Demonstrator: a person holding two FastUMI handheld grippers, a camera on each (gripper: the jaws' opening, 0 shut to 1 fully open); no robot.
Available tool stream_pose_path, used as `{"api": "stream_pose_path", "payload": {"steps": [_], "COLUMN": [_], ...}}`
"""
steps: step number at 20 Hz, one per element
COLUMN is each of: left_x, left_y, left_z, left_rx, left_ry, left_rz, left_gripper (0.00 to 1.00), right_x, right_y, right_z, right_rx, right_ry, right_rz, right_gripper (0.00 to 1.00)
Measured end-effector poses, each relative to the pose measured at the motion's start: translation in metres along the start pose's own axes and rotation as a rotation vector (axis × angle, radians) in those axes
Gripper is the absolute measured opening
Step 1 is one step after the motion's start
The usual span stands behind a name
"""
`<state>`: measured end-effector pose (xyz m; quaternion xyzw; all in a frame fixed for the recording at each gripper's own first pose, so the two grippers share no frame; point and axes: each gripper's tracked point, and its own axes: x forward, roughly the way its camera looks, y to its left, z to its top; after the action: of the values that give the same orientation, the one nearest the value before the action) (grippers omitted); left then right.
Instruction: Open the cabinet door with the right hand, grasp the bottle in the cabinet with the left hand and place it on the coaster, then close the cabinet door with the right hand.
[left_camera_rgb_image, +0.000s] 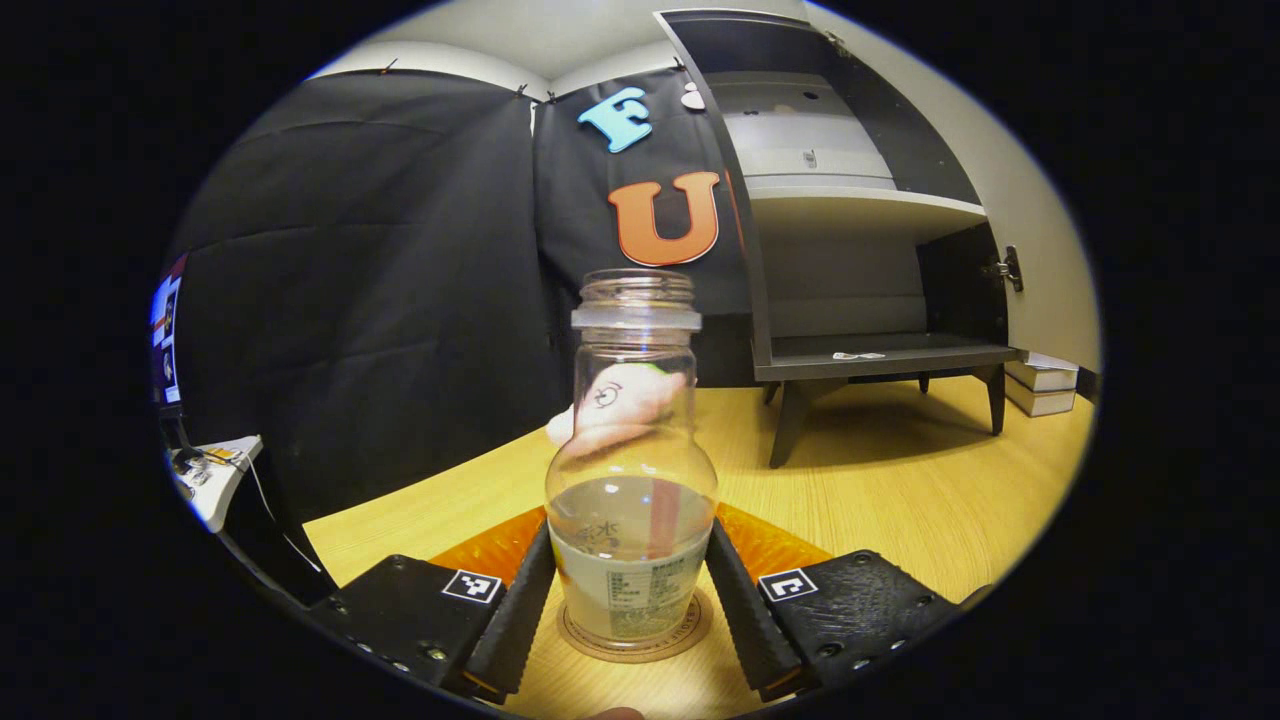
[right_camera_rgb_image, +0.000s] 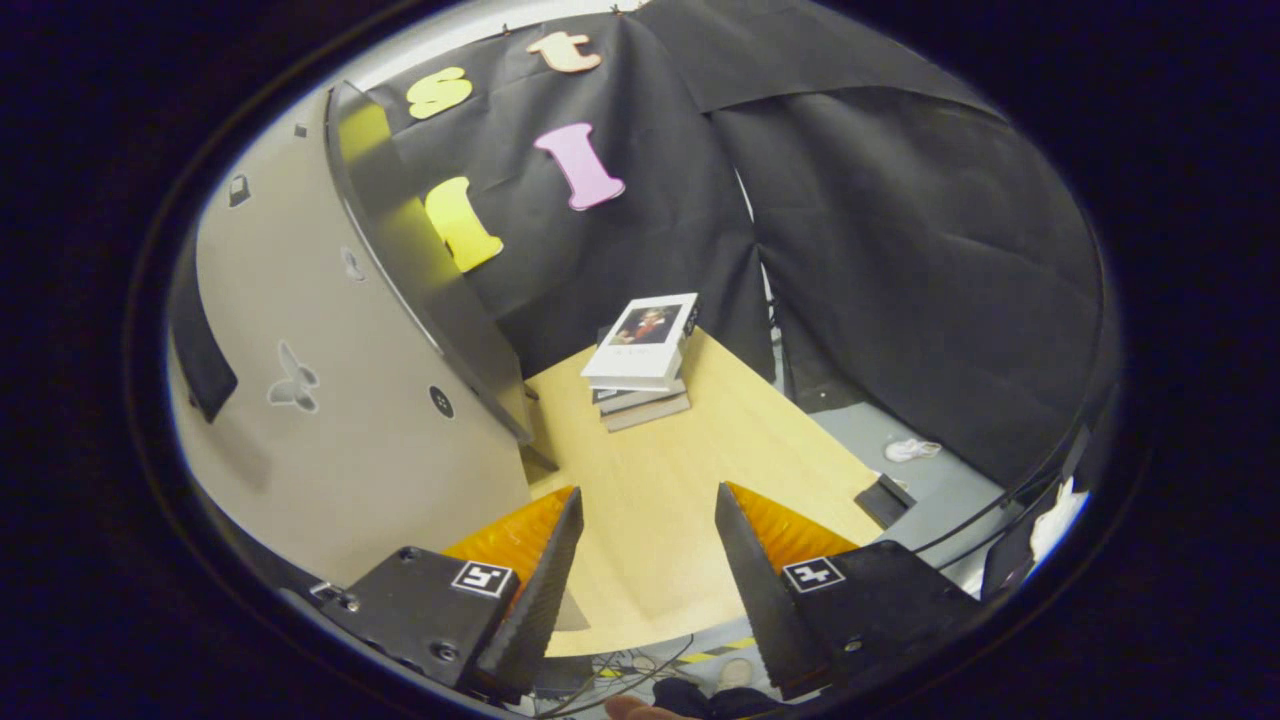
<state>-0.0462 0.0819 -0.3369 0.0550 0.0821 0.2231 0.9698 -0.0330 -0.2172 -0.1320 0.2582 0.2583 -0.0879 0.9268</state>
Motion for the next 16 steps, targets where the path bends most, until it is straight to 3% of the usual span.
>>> {"api": "stream_pose_path", "payload": {"steps": [6,7,8,9,10,11,16], "left_x": [0.001,0.002,0.002,0.003,0.002,0.001,-0.002], "left_y": [-0.001,-0.002,0.000,0.002,0.002,0.002,0.008], "left_z": [-0.004,-0.005,-0.006,-0.007,-0.006,-0.007,-0.006], "left_rx": [-0.043,-0.049,-0.058,-0.066,-0.072,-0.074,-0.059], "left_ry": [0.014,0.024,0.026,0.026,0.026,0.027,0.017], "left_rz": [-0.032,-0.037,-0.034,-0.028,-0.026,-0.028,0.001], "left_gripper": [0.82,0.82,0.90,0.94,0.98,0.98,0.97], "right_x": [-0.001,-0.001,-0.002,-0.003,-0.003,-0.004,-0.006], "right_y": [0.015,0.017,0.019,0.022,0.024,0.024,0.026], "right_z": [-0.005,-0.006,-0.007,-0.008,-0.008,-0.007,-0.005], "right_rx": [-0.005,-0.009,-0.014,-0.019,-0.018,-0.016,-0.017], "right_ry": [0.013,0.013,0.014,0.015,0.015,0.012,0.007], "right_rz": [0.026,0.026,0.031,0.034,0.037,0.038,0.031], "right_gripper": [0.84,0.80,0.84,0.80,0.84,0.80,0.84]}}
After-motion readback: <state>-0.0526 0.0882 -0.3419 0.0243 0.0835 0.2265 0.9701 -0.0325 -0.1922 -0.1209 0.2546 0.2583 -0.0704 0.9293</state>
